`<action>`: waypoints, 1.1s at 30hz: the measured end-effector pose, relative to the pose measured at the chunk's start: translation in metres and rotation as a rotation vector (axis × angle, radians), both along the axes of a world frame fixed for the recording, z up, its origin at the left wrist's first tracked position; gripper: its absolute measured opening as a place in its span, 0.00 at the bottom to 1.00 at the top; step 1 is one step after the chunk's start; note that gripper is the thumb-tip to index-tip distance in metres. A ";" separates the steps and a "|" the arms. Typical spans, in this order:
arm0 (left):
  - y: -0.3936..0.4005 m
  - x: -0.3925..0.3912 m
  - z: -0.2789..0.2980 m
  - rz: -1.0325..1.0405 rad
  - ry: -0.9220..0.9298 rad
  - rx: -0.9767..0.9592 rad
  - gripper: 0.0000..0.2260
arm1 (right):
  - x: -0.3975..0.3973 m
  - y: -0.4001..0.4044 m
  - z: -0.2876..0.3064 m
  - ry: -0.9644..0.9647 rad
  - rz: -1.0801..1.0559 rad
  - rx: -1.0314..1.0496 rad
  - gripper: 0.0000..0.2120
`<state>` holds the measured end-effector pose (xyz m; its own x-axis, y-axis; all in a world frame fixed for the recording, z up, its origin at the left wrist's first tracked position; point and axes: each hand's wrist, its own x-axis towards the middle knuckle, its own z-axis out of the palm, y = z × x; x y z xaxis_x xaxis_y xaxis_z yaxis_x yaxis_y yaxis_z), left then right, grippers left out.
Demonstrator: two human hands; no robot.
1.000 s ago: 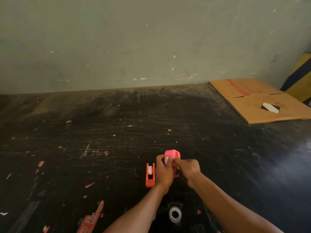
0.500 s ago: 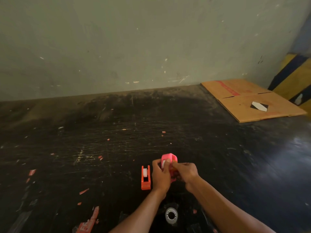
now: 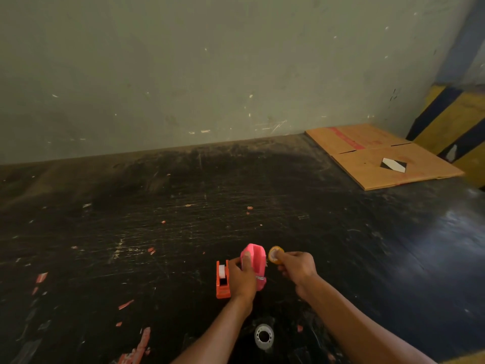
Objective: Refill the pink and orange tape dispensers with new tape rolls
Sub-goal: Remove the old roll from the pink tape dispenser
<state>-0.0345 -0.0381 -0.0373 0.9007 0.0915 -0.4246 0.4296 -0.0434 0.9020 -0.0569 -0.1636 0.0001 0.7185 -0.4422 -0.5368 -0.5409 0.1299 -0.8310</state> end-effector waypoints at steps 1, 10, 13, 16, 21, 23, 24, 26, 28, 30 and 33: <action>0.000 0.000 -0.002 -0.009 0.027 0.004 0.20 | -0.001 -0.003 -0.001 0.008 -0.003 0.001 0.12; -0.019 0.008 -0.012 -0.180 0.251 0.145 0.23 | -0.026 -0.021 0.001 0.011 0.024 0.012 0.08; -0.024 0.017 -0.012 -0.184 0.244 0.176 0.23 | -0.032 -0.027 0.005 0.005 0.026 0.001 0.07; -0.025 0.025 -0.015 -0.180 0.236 0.234 0.24 | -0.038 -0.032 0.008 -0.010 0.042 0.004 0.06; -0.024 0.028 -0.023 -0.247 0.257 0.440 0.24 | -0.045 -0.036 0.006 -0.014 0.057 0.006 0.06; -0.022 0.023 -0.019 -0.267 0.174 0.567 0.24 | -0.045 -0.036 0.004 -0.012 0.059 0.006 0.06; -0.019 0.018 -0.015 -0.269 0.082 0.592 0.23 | -0.045 -0.036 0.003 -0.009 0.059 0.006 0.06; -0.014 0.007 -0.009 -0.329 -0.141 0.475 0.19 | -0.044 -0.034 0.002 -0.007 0.070 0.004 0.06; -0.005 -0.005 -0.001 -0.511 -0.311 0.262 0.16 | -0.042 -0.030 0.001 -0.005 0.100 -0.002 0.05; 0.005 -0.011 0.003 -0.705 -0.409 0.225 0.19 | -0.040 -0.025 -0.001 0.003 0.151 -0.023 0.06; 0.016 -0.012 0.008 -0.754 -0.461 0.291 0.18 | -0.036 -0.018 -0.004 0.021 0.221 -0.035 0.07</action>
